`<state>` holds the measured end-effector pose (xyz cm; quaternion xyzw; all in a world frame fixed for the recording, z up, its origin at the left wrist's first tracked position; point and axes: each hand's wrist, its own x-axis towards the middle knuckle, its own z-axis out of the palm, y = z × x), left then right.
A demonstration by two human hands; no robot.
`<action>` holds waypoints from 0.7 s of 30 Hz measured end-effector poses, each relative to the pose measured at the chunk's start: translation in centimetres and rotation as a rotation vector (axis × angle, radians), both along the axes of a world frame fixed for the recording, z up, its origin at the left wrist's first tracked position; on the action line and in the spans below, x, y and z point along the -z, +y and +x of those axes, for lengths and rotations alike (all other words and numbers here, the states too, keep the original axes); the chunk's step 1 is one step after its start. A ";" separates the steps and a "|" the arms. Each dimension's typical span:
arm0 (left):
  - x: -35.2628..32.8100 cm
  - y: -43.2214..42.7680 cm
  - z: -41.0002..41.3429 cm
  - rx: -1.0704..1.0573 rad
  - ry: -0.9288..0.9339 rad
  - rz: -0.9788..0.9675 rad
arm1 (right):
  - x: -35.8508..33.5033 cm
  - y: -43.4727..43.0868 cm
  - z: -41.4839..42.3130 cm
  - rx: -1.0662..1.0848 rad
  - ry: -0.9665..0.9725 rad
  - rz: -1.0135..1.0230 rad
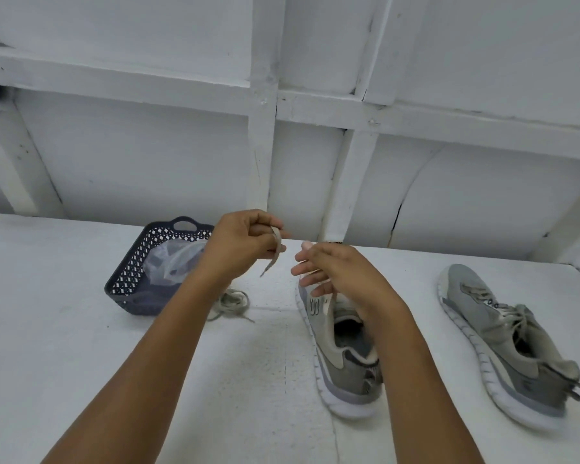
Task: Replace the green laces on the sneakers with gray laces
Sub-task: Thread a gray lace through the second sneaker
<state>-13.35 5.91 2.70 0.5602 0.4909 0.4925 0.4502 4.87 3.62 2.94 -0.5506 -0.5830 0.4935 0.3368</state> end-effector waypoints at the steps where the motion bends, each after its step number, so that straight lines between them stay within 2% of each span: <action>1: 0.1 0.0 0.6 -0.052 0.025 0.026 | -0.1 0.0 0.3 -0.040 -0.028 0.007; 6: -0.4 -0.3 2.6 -0.138 0.182 0.084 | 0.1 0.9 1.0 -0.077 -0.172 0.118; 11: -0.6 -0.5 2.9 -0.186 0.636 0.134 | 0.0 1.8 2.3 -0.075 -0.133 0.198; 13: -0.6 -0.5 2.7 -0.206 0.745 0.119 | -0.1 2.0 3.3 -0.079 -0.134 0.196; 18: -0.3 -0.5 3.0 -0.124 0.809 0.052 | 0.2 1.7 4.4 -0.207 -0.154 0.169; 21: -0.3 -0.9 3.9 -0.054 0.784 0.032 | 0.6 1.7 4.7 -0.160 -0.102 0.191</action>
